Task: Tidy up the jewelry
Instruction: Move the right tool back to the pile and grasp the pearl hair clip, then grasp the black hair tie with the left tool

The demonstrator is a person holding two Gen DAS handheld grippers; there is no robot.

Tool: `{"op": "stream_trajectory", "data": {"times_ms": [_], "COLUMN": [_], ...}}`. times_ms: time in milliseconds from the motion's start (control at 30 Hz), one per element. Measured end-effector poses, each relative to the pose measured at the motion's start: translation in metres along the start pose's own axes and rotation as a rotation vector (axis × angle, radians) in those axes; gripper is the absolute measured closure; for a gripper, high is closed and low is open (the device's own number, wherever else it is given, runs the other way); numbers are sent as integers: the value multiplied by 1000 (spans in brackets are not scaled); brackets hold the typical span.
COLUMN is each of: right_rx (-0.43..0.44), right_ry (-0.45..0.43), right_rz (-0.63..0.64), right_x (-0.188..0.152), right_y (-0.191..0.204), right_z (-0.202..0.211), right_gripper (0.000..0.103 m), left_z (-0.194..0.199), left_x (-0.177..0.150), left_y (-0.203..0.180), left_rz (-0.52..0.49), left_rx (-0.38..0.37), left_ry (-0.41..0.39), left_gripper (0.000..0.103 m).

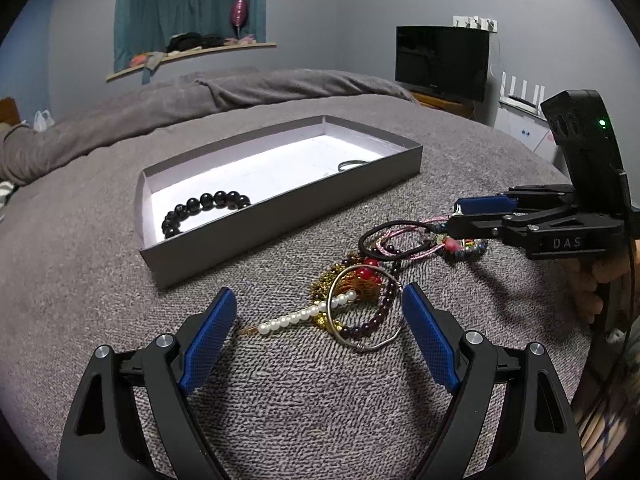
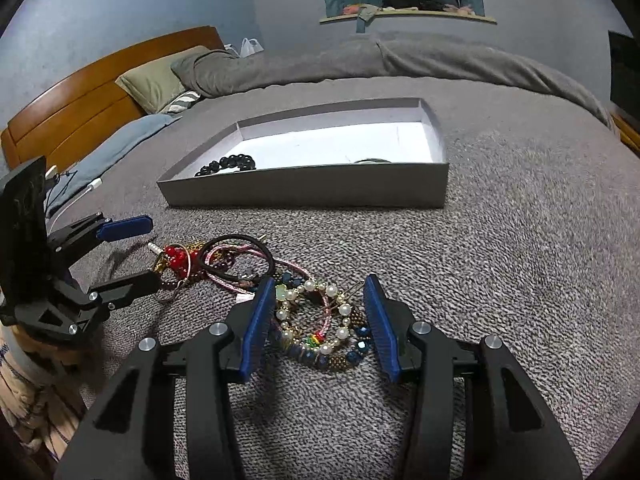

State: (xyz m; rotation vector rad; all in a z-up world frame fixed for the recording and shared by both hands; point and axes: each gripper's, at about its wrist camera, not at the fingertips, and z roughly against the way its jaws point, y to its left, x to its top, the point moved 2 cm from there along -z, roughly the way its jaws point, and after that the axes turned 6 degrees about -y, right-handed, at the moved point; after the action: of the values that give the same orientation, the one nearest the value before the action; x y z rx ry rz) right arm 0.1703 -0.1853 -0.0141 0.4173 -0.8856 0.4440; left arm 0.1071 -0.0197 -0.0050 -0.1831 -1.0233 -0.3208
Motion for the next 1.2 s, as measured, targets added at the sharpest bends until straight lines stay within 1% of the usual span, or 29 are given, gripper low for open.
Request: {"op": "stream_trajectory", "data": {"times_ms": [33,67,133,367,500,633,767,833,900,967,1000,1067,1133,1200], "right_rx": [-1,-4,-8,17,-2,-32,-52,-54,-57,-57,-59,-57,-58,-56], "right_ry": [-3,-7,-19,-98,-156,-198,-193,-185,-183,-183,-183,-184,-183,-183], "right_rz": [6,14,23,7,-43,-92,-124,-133,-134,-132,-129,-126,-124,-121], "right_x": [0,0,0,3,10,14,13,11,10,9,9,7,7,6], "right_y": [1,3,4,1,-12,-26,-37,-41,-42,-43,-42,-42,-42,-41], "right_z": [0,1,3,20,31,38,38,37,38,39,39,41,41,41], "right_gripper": [64,64,74,75,75,75,75,75,75,75,75,75,75,76], "left_z": [0,0,0,2,4,4,-1,-5,-14,-24,-30,-39,-47,-53], "left_x": [0,0,0,-1,0,4,18,26,32,34,35,35,33,31], "left_y": [0,0,1,1,0,-3,-7,-10,-13,-14,-14,-10,-5,-2], "left_rz": [0,-1,-1,-2,-1,10,42,62,71,67,67,78,107,129], "left_rx": [0,0,2,1,-7,-47,-99,-135,-162,-163,-159,-151,-156,-170], "left_ry": [-1,-2,-3,-10,-14,-21,-37,-35,-8,22,40,67,100,124], "left_gripper": [18,18,18,18,18,18,18,24,40,49,52,54,58,66]}}
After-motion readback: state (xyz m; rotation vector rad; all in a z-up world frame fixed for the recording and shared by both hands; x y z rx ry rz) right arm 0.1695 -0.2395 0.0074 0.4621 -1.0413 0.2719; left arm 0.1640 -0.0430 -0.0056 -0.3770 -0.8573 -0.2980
